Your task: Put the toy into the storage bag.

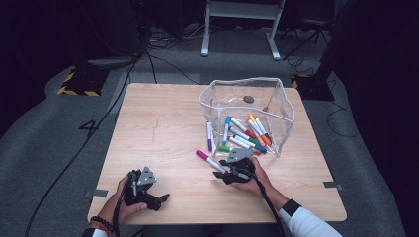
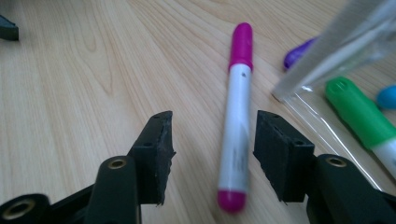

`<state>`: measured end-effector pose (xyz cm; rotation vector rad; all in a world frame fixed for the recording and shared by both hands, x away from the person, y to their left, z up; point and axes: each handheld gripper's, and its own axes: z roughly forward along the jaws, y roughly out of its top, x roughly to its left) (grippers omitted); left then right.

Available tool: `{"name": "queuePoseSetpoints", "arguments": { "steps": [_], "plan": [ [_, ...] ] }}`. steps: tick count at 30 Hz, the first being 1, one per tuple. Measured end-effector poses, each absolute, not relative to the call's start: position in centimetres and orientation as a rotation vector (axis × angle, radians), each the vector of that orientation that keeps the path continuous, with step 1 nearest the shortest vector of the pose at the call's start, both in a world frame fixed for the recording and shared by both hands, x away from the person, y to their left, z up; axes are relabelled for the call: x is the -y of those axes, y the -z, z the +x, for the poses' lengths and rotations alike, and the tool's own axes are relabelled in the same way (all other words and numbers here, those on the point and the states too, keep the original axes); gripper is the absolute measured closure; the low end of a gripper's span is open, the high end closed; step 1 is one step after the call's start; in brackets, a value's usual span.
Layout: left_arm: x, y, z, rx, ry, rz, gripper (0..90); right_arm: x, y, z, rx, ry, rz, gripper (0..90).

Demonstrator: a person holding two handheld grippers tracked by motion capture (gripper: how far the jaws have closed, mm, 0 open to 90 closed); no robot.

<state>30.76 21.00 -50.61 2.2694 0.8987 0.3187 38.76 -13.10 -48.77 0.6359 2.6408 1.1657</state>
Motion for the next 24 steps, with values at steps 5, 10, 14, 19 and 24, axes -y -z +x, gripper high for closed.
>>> {"name": "queuePoseSetpoints", "arguments": {
  "steps": [5, 10, 14, 19, 24],
  "plan": [
    [-21.0, 50.6, 30.8, -0.896, -0.32, 2.271, 0.5, 11.8, 49.3, 39.5, -2.628, -1.075, 0.617, 60.8],
    [-21.0, 50.6, 30.8, -0.896, -0.32, 2.271, 0.5, 13.1, 49.4, 39.9, -2.64, -1.07, 0.662, 74.6],
    [-21.0, 50.6, 30.7, -0.9, -0.321, 2.27, 0.5, 14.3, 49.2, 39.2, -2.672, -1.052, 0.608, 76.6],
    [-21.0, 50.6, 30.7, -0.9, -0.321, 2.269, 0.5, 17.4, 48.9, 38.0, -2.699, -1.003, 0.579, 76.5],
    [-21.0, 50.6, 30.7, -0.9, -0.321, 2.27, 0.5, 21.2, 48.7, 36.2, -2.757, -0.995, 0.52, 76.1]
  ]
}}
